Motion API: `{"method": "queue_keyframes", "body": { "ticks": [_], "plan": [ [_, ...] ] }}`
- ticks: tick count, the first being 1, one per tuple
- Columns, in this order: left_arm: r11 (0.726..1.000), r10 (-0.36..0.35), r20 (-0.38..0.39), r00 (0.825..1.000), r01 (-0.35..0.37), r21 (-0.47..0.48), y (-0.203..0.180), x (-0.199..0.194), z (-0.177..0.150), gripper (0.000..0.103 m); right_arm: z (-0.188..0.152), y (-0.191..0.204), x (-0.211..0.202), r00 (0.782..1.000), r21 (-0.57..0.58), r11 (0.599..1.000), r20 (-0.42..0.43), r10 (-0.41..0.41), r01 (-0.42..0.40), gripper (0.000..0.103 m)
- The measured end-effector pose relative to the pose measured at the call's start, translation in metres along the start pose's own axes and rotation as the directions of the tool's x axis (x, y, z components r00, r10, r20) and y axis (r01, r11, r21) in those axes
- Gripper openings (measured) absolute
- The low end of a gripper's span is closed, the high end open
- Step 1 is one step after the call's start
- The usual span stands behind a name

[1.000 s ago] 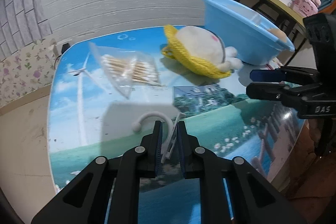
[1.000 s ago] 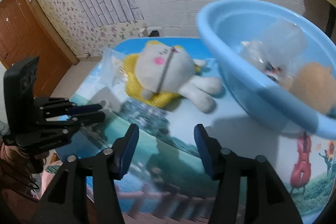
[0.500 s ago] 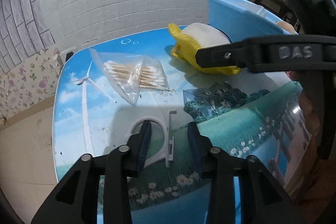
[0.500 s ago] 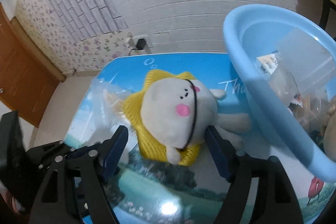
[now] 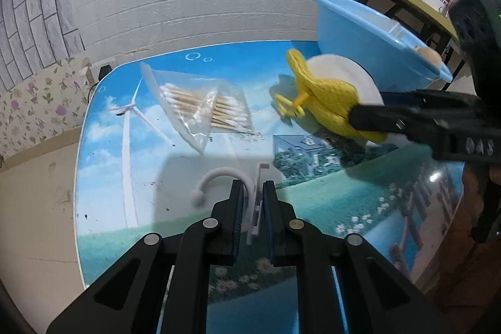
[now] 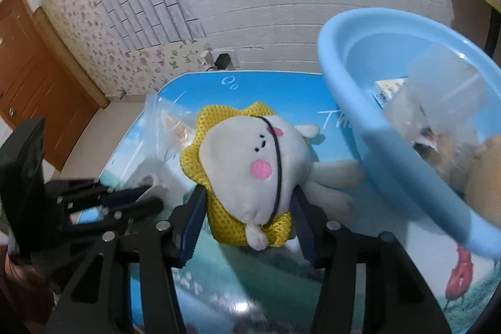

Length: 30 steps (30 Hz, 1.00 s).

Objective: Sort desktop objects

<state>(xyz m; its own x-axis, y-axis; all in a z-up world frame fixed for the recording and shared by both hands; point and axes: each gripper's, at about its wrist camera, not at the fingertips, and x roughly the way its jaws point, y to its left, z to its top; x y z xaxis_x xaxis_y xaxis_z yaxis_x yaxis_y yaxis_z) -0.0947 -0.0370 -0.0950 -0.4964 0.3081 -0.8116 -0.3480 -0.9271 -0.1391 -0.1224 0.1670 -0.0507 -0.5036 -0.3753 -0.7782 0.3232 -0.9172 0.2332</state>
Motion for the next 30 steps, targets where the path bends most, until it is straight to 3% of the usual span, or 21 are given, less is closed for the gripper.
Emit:
{"method": "queue_keyframes", "body": {
  "ticks": [5,11,21,22,24,25,26,30],
  "plan": [
    [1.0,0.005,0.003,1.0,-0.005,0.005,-0.011,-0.005,0.0,0.011,-0.022,-0.014,-0.026,1.0,0.019,1.0,0.006,0.014,-0.014,0.051],
    [1.0,-0.017,-0.011,1.0,0.017,0.016,-0.029,-0.005,-0.005,0.011,-0.044,-0.033,-0.058,0.999,0.047,0.998,0.032,-0.039,0.037,0.051],
    [0.997,-0.032,-0.03,0.999,0.035,0.07,-0.065,-0.004,-0.014,0.011,-0.071,-0.055,-0.082,0.998,0.066,0.996,0.027,-0.064,0.062,0.052],
    [0.997,-0.024,-0.024,0.999,0.026,0.068,-0.066,-0.005,-0.014,0.014,-0.074,-0.058,-0.084,0.997,0.068,0.995,0.026,-0.07,0.068,0.052],
    [0.998,-0.005,-0.01,1.0,0.006,0.06,-0.067,-0.01,-0.015,0.032,-0.078,-0.062,-0.086,0.998,0.062,0.996,0.015,-0.069,0.068,0.053],
    [0.998,-0.005,-0.008,1.0,0.006,0.059,-0.065,-0.011,-0.015,0.05,-0.08,-0.061,-0.087,0.998,0.05,0.997,0.008,-0.061,0.06,0.055],
    [0.998,-0.008,-0.007,1.0,0.008,0.057,-0.065,-0.012,-0.016,0.061,-0.081,-0.061,-0.088,0.998,0.041,0.998,0.005,-0.055,0.055,0.059],
    [0.999,0.03,-0.013,0.999,-0.03,0.042,-0.058,-0.01,-0.017,0.067,-0.086,-0.063,-0.09,0.998,0.036,0.998,0.012,-0.056,0.056,0.065]
  ]
}}
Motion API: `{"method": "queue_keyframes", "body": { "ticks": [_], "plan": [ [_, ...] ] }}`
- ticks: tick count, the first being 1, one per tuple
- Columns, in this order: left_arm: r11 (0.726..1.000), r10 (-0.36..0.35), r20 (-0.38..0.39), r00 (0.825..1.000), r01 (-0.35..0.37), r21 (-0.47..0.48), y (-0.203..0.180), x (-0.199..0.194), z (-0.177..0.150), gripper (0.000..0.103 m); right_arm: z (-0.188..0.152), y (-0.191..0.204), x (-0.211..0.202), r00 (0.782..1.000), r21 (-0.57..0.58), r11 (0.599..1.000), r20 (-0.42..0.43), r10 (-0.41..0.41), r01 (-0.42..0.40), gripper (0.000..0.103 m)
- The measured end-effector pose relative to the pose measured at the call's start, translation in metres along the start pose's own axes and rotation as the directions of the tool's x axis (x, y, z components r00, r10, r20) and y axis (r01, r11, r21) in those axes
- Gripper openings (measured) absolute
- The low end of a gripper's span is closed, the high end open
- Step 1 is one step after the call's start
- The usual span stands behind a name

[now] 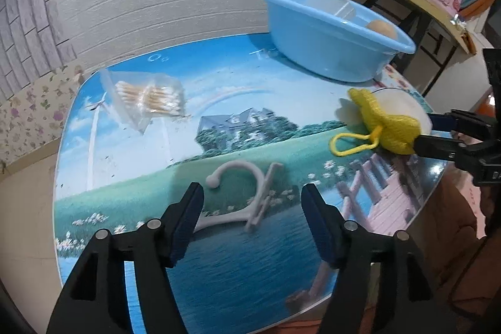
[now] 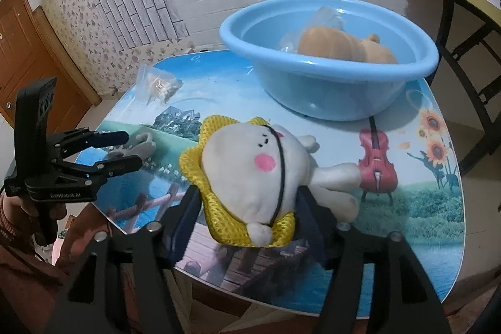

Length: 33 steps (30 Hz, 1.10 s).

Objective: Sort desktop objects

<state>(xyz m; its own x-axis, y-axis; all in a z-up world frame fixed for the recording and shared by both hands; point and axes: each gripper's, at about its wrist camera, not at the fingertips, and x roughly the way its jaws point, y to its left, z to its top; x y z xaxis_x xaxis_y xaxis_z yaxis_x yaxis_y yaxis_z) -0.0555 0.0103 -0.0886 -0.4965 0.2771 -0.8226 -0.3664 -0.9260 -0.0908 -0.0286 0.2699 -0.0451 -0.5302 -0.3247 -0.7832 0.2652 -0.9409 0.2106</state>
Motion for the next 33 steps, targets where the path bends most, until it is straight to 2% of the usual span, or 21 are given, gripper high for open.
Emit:
{"method": "queue_keyframes", "body": {
  "ticks": [3,5,11,17,18,19,20,22,24,26,33],
  "plan": [
    [1.0,0.025,-0.011,1.0,-0.025,-0.001,0.003,0.002,0.0,0.071,-0.001,0.002,0.001,1.0,-0.028,1.0,-0.001,-0.006,0.006,0.074],
    [1.0,0.03,-0.016,0.999,-0.03,0.005,0.005,0.004,0.001,0.072,0.0,0.006,0.004,1.0,-0.056,0.998,-0.007,-0.024,0.024,0.085],
    [0.998,0.04,-0.045,0.998,-0.039,0.041,0.002,0.018,0.006,0.073,0.002,0.009,0.011,0.998,-0.093,0.994,-0.006,-0.059,0.058,0.094],
    [0.998,0.036,-0.028,0.999,-0.035,0.059,-0.002,0.022,0.01,0.076,0.008,0.012,0.022,0.998,-0.11,0.992,-0.025,-0.066,0.063,0.095],
    [0.997,0.036,-0.026,0.999,-0.035,0.062,-0.002,0.022,0.01,0.073,0.009,0.014,0.024,0.997,-0.113,0.991,-0.027,-0.07,0.066,0.095],
    [0.997,0.033,-0.021,0.999,-0.031,0.07,-0.002,0.021,0.011,0.055,0.01,0.015,0.027,0.997,-0.116,0.991,-0.031,-0.074,0.07,0.095],
    [0.997,0.03,-0.016,0.999,-0.029,0.077,-0.003,0.019,0.012,0.047,0.011,0.015,0.031,0.996,-0.114,0.991,-0.043,-0.082,0.077,0.095],
    [0.996,0.027,-0.022,0.999,-0.025,0.086,-0.003,0.019,0.012,0.047,0.012,0.012,0.035,0.994,-0.088,0.993,-0.071,-0.084,0.078,0.095],
    [0.995,0.026,-0.021,0.999,-0.024,0.093,-0.004,0.018,0.012,0.047,0.013,0.008,0.031,0.997,-0.062,0.997,-0.055,-0.05,0.046,0.093],
    [0.996,0.023,-0.019,1.0,-0.021,0.087,-0.004,0.017,0.011,0.047,0.014,0.004,0.027,0.999,-0.04,0.999,-0.037,-0.017,0.016,0.08],
    [0.998,0.005,-0.006,1.0,-0.004,0.063,-0.003,0.013,0.012,0.047,0.013,0.001,0.023,1.0,-0.019,1.0,-0.024,0.011,-0.011,0.074]
  ]
}}
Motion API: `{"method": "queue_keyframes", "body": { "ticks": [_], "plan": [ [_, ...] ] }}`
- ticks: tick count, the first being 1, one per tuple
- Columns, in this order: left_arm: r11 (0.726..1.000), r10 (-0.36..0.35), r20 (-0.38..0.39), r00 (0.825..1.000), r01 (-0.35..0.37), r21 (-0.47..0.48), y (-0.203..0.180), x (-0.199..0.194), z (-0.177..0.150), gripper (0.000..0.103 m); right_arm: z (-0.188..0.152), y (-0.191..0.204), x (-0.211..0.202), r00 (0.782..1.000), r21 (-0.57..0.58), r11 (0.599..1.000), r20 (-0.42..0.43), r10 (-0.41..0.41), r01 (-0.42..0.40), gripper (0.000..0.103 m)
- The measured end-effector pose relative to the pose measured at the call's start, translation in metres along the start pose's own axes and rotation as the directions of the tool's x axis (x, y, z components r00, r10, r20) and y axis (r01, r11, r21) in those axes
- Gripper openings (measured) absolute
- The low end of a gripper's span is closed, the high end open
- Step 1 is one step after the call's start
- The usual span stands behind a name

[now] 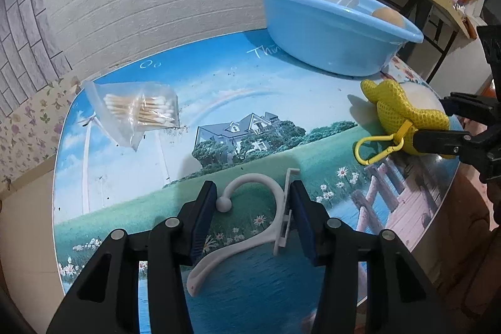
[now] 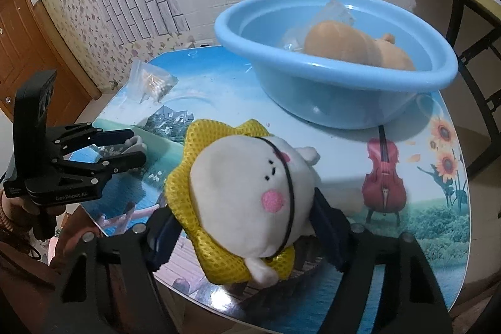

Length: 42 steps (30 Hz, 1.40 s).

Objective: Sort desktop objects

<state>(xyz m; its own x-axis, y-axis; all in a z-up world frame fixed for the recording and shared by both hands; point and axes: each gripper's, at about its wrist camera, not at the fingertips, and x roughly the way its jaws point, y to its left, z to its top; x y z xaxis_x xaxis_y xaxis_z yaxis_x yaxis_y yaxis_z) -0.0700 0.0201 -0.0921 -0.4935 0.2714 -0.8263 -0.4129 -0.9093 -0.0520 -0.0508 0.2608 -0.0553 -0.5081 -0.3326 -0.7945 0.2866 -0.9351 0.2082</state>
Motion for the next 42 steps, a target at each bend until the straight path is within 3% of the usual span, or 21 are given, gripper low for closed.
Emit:
{"method": "queue_keyframes", "body": {
  "ticks": [22,32,42],
  "plan": [
    [0.996,-0.062,0.096,0.993,0.068,-0.059,-0.014,-0.05,0.031,0.047,0.005,-0.009,-0.053,0.988,0.025,0.999,0.152,0.025,-0.029,0.073],
    [0.99,-0.105,0.15,0.983,0.118,-0.076,-0.025,-0.07,0.057,0.047,0.01,-0.003,-0.087,0.965,-0.042,0.992,0.232,0.123,-0.116,0.073],
    [0.989,-0.13,0.185,0.974,0.14,-0.045,-0.04,-0.077,0.093,0.047,0.024,-0.027,-0.098,0.946,-0.004,0.99,0.295,0.136,-0.141,0.073]
  ]
}}
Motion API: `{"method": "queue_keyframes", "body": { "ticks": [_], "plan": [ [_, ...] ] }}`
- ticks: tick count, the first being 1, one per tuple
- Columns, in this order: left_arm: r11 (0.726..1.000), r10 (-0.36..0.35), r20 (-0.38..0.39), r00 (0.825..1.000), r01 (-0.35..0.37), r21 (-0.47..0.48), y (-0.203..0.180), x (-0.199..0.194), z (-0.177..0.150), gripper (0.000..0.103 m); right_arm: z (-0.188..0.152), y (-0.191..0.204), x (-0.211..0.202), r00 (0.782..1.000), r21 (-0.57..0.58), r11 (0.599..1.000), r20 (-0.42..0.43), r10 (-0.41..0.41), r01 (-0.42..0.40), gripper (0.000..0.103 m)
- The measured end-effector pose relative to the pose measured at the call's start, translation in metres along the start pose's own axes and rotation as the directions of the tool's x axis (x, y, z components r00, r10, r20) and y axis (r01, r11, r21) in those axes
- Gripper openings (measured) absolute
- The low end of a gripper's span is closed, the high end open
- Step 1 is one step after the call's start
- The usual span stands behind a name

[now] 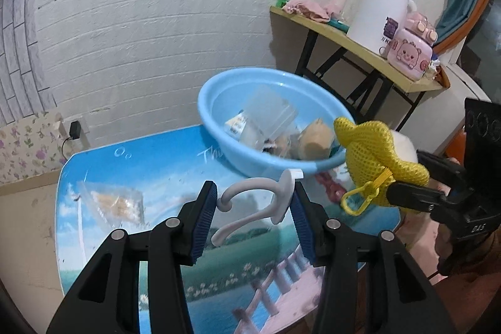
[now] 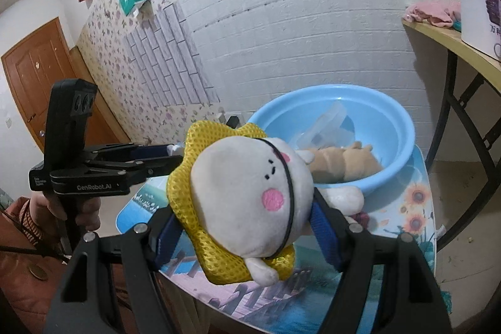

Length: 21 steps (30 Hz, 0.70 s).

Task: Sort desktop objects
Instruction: 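Carry the hook and plush over the basin and open both grippers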

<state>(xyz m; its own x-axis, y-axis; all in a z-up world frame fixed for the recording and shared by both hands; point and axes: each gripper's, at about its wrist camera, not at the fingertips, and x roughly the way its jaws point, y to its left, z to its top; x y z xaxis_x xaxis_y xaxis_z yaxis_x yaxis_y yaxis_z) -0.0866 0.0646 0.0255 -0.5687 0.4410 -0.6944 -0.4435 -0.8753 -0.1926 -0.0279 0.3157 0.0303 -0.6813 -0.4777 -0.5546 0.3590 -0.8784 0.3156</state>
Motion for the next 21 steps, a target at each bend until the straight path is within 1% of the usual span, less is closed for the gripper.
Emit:
{"method": "queue_keyframes", "body": {
  "ticks": [3,9,15,21],
  "plan": [
    [1.0,-0.002,-0.004,1.0,0.002,0.007,-0.002,0.009,0.01,0.047,0.002,-0.014,0.002,1.0,0.021,1.0,-0.001,-0.021,0.021,0.073],
    [0.999,-0.016,-0.009,1.0,0.016,0.039,-0.009,0.031,0.034,0.047,0.015,-0.036,0.004,0.998,0.029,0.998,0.017,-0.063,0.062,0.074],
    [0.996,-0.039,-0.018,0.999,0.04,0.075,-0.018,0.059,0.054,0.047,0.034,-0.054,0.021,0.997,0.022,0.997,0.025,-0.079,0.078,0.074],
    [0.992,-0.068,-0.036,0.997,0.071,0.107,-0.025,0.084,0.068,0.047,0.056,-0.073,0.037,0.994,0.022,0.994,0.043,-0.104,0.103,0.074]
  ]
}}
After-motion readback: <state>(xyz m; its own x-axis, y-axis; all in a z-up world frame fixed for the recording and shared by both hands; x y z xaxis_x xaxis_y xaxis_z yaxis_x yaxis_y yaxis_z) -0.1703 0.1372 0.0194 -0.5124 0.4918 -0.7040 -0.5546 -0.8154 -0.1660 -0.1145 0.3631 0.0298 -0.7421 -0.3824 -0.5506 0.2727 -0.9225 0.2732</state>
